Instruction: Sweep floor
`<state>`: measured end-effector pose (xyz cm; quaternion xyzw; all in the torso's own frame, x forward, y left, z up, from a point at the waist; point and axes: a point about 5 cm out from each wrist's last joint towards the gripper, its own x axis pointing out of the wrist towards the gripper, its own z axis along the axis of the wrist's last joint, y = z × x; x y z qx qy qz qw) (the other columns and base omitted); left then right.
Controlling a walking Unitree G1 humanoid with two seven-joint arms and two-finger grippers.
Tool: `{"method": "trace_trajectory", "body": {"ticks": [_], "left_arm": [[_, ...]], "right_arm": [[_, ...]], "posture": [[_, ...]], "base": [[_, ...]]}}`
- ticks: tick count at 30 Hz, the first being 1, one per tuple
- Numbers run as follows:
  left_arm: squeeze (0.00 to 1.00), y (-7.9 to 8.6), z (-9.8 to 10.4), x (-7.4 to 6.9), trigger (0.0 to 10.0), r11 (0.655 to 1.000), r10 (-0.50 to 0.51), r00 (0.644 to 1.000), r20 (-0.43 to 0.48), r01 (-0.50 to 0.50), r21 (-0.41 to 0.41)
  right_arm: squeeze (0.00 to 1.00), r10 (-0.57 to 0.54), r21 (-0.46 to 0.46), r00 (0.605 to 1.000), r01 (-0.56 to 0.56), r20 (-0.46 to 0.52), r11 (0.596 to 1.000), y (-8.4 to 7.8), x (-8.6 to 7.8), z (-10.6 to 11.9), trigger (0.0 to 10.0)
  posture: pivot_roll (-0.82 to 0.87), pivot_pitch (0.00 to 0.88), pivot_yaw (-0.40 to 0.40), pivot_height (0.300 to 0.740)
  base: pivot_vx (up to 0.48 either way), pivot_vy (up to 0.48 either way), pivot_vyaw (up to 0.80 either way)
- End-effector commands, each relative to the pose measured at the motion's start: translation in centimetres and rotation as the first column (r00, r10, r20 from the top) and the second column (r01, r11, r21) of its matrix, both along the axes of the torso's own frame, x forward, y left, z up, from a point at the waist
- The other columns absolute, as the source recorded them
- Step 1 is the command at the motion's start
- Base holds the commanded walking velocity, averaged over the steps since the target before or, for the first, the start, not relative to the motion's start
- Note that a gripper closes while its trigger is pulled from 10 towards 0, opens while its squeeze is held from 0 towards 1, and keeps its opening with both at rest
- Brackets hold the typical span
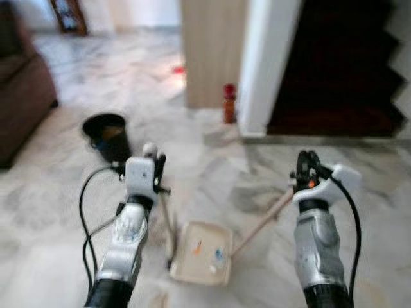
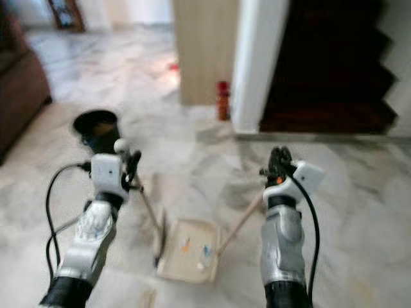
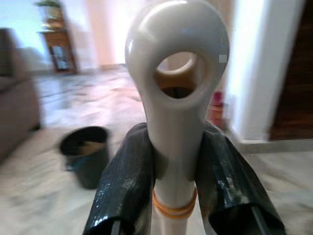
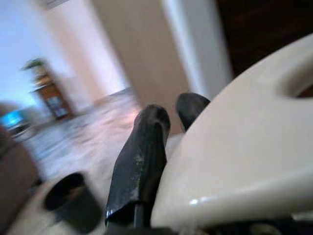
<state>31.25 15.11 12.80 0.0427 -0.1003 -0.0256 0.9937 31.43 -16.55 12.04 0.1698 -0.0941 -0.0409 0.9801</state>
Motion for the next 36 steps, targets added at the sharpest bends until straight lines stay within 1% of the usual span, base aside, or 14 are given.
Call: {"method": "trace_trajectory", "body": {"ticks": [1,34,36], "left_arm": [[0.0,-0.3,1.14,0.19,10.0,1.0,-0.004,0.999,0.05,0.003,0.021],[0.0,-0.3,1.13,0.12,10.0,1.0,0.004,0.999,0.05,-0.005,0.021],[0.0,-0.34,1.13,0.08,10.0,1.0,0.003,0.999,0.053,-0.004,0.021]], "right_arm": [[0.0,-0.007,0.049,0.999,0.004,0.052,0.999,-0.14,0.14,0.98,10.0],[0.0,0.021,0.069,0.999,-0.024,0.05,0.997,0.11,0.24,0.97,10.0],[0.0,0.023,0.069,0.999,-0.027,0.049,0.997,0.19,0.21,0.96,10.0]], "posture": [[0.03,0.0,0.01,0.74],[0.03,0.0,0.007,0.74],[0.03,0.0,0.006,0.74]], "base": [[0.0,0.322,0.0],[0.0,0.327,0.0],[0.0,0.0,0.0]]}}
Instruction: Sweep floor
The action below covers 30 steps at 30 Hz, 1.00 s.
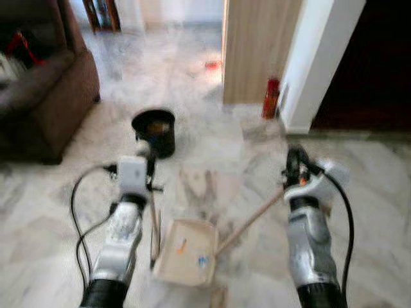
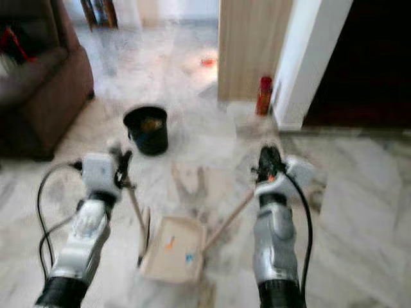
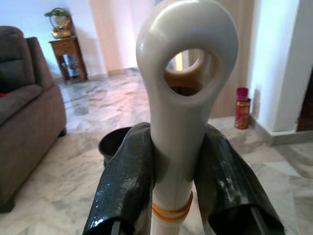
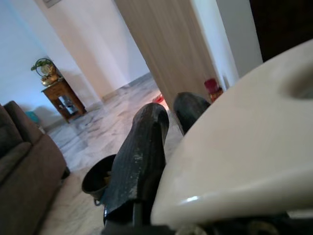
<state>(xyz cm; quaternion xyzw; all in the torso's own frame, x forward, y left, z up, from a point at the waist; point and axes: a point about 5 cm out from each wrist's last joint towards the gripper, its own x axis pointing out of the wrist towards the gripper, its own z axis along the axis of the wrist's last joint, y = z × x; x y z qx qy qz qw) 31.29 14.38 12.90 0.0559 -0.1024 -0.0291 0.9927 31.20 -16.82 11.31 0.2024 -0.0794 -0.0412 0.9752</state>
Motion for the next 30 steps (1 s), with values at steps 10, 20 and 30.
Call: {"method": "trace_trajectory", "body": {"ticks": [10,20,30], "left_arm": [[0.0,0.1,1.0,-0.1,10.0,1.0,0.002,0.999,0.054,-0.003,0.03],[0.0,0.1,1.0,0.0,10.0,1.0,-0.001,0.999,0.046,-0.001,0.029],[0.0,0.2,1.0,-0.1,10.0,0.999,0.011,0.999,0.045,-0.012,0.031]], "right_arm": [[0.0,0.04,0.01,0.996,-0.041,0.078,0.999,1.0,0.5,1.7,10.0],[0.0,0.067,-0.024,0.993,-0.065,0.093,0.998,1.4,0.5,2.0,10.0],[0.0,0.093,0.01,0.992,-0.094,0.084,0.996,1.9,0.5,1.8,10.0]], "posture": [[0.04,0.0,0.004,0.74],[0.04,0.0,0.0,0.74],[0.05,0.0,-0.004,0.74]], "base": [[0.0,0.0,0.0],[0.083,0.0,0.19],[0.305,0.0,0.46]]}}
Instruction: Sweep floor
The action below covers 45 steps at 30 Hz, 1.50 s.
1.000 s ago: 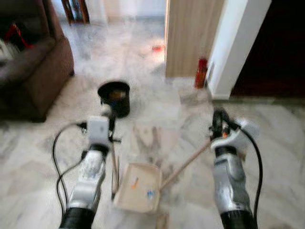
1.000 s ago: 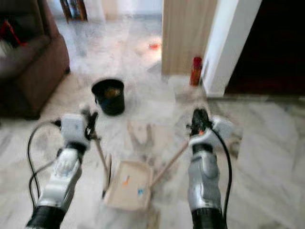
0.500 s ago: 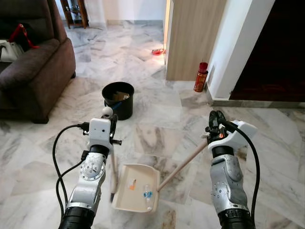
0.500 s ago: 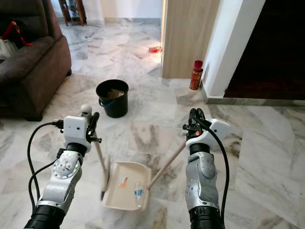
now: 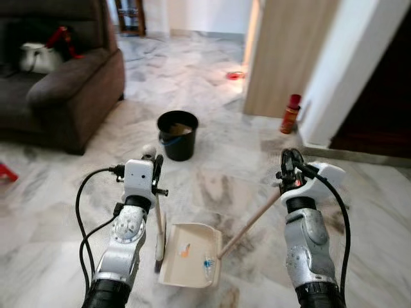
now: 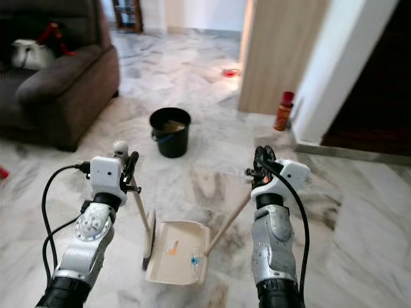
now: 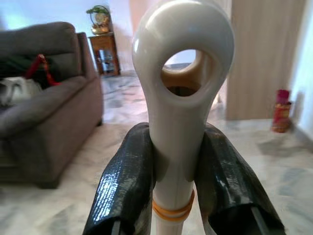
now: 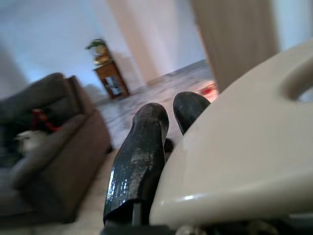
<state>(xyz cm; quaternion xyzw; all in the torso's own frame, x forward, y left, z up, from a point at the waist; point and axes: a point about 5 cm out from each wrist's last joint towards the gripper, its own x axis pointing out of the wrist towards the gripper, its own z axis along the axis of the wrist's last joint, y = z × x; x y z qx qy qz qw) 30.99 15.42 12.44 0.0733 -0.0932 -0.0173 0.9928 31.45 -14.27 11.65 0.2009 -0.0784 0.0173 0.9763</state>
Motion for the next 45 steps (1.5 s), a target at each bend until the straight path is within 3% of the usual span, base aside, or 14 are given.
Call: {"method": "trace_trajectory", "body": {"ticks": [1,15,20,45], "left_arm": [[0.0,-0.8,1.4,0.2,10.0,1.0,-0.017,0.998,0.061,0.017,0.001],[0.0,-0.9,1.5,0.2,10.0,1.0,-0.009,0.998,0.065,0.009,0.003],[0.0,-0.9,1.5,0.2,10.0,1.0,-0.006,0.998,0.065,0.006,0.0],[0.0,-0.7,1.5,0.1,10.0,1.0,0.001,0.998,0.065,-0.002,0.005]], "right_arm": [[0.0,-0.02,0.03,0.998,0.018,0.06,0.999,-0.7,0.2,1.4,10.0],[0.0,0.014,-0.012,0.998,-0.013,0.069,1.0,-0.5,0.2,1.6,10.0],[0.0,0.029,-0.012,0.997,-0.028,0.067,1.0,-0.2,0.2,1.6,10.0],[0.0,0.066,0.022,0.995,-0.068,0.07,0.997,0.4,0.3,1.7,10.0]], "posture": [[0.05,0.0,-0.004,0.74],[0.05,0.0,-0.01,0.74],[0.05,0.0,-0.012,0.74],[0.06,0.0,-0.01,0.74]], "base": [[0.319,0.0,0.0],[0.327,0.0,0.09],[0.34,0.0,0.8],[0.34,0.0,0.0]]}}
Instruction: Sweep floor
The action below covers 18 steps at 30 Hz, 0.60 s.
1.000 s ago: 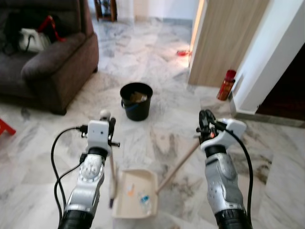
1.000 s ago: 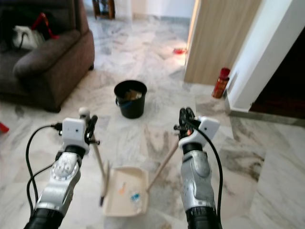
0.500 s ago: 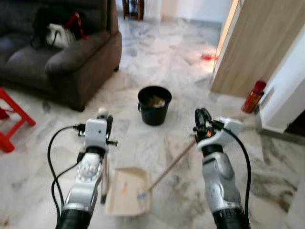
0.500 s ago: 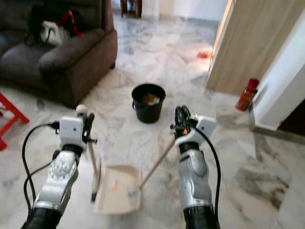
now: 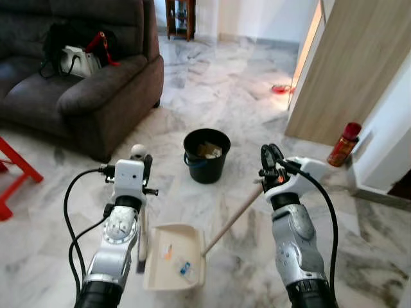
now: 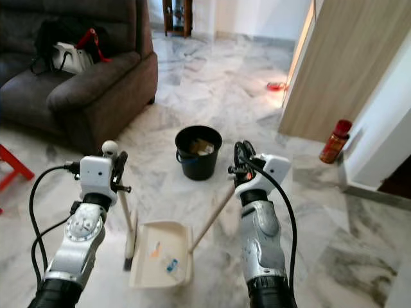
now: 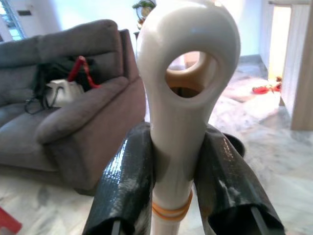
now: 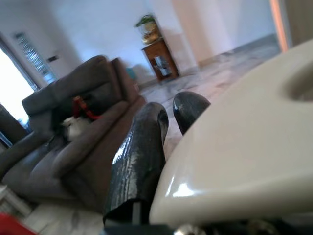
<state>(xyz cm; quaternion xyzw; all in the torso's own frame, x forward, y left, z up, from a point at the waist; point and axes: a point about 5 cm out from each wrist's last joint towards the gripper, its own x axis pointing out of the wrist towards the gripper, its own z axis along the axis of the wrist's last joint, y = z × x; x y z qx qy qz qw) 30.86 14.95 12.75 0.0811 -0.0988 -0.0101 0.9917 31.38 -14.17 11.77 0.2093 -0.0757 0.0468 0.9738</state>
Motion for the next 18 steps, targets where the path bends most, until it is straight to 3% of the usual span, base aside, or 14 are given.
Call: {"method": "trace_trajectory", "body": {"ticks": [1,18], "left_arm": [[0.0,-0.22,1.23,0.2,10.0,1.0,-0.014,0.999,0.052,0.015,-0.009],[0.0,-0.31,1.15,0.07,10.0,1.0,-0.012,0.999,0.05,0.013,-0.011]], "right_arm": [[0.0,0.007,0.014,0.998,-0.008,0.062,1.0,0.28,0.35,1.58,10.0],[0.0,0.044,0.013,0.997,-0.045,0.058,0.999,0.8,0.28,1.6,10.0]], "posture": [[0.06,0.0,-0.009,0.74],[0.07,0.0,-0.015,0.74]], "base": [[0.345,0.0,0.0],[0.343,0.0,0.0]]}}
